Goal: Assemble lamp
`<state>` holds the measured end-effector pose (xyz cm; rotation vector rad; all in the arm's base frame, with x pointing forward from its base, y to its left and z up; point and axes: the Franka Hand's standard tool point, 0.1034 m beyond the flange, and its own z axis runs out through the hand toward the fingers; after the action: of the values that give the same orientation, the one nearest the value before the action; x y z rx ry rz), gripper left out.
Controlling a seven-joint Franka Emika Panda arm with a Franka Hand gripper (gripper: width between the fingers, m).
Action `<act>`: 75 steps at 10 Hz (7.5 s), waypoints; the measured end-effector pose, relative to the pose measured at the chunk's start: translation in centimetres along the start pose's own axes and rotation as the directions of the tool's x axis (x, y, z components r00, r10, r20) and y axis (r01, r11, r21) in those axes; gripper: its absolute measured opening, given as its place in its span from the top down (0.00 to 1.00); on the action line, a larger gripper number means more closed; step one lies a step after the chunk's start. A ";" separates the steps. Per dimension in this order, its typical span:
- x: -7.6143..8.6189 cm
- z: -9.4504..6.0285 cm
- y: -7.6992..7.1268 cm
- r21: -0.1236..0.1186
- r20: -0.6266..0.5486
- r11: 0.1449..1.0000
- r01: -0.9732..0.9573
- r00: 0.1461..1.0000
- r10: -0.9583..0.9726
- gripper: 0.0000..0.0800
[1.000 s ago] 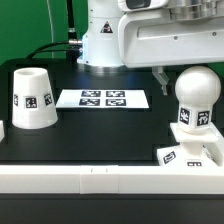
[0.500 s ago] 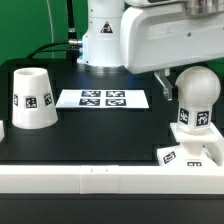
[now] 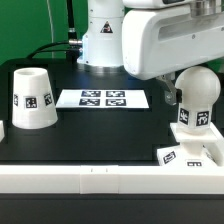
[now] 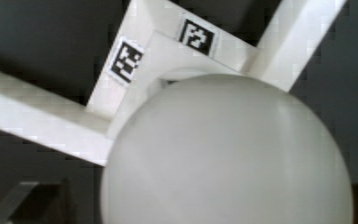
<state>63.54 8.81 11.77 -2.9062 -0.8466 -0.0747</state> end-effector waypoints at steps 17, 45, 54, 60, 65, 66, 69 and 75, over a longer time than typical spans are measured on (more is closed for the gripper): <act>-0.6 1.1 0.0 -0.011 0.135 0.381 0.924 0.379 -0.915 0.13; -0.7 1.0 0.2 -0.034 -0.038 0.718 -0.696 0.718 0.695 0.28; -0.9 1.1 -0.1 0.026 -0.002 0.152 -0.988 0.152 0.988 0.28; -0.4 1.3 -0.9 0.049 0.098 -0.371 -0.927 -0.366 0.926 0.28; -0.5 1.3 -0.9 0.051 0.104 -0.324 -0.945 -0.317 0.943 0.15; -0.6 1.2 -1.1 0.038 0.101 -0.225 -0.974 -0.221 0.970 0.13; -0.5 1.2 -1.3 0.047 0.091 0.003 -0.999 0.008 0.996 0.13; -0.6 0.9 -1.0 0.048 0.046 0.535 -0.843 0.537 0.842 0.13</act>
Offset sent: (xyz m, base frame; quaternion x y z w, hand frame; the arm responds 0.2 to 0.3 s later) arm -0.0181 0.0089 -0.0006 -0.0016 -0.0002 -0.2290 0.9734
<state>62.49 9.49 10.95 -2.8903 0.6394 0.0675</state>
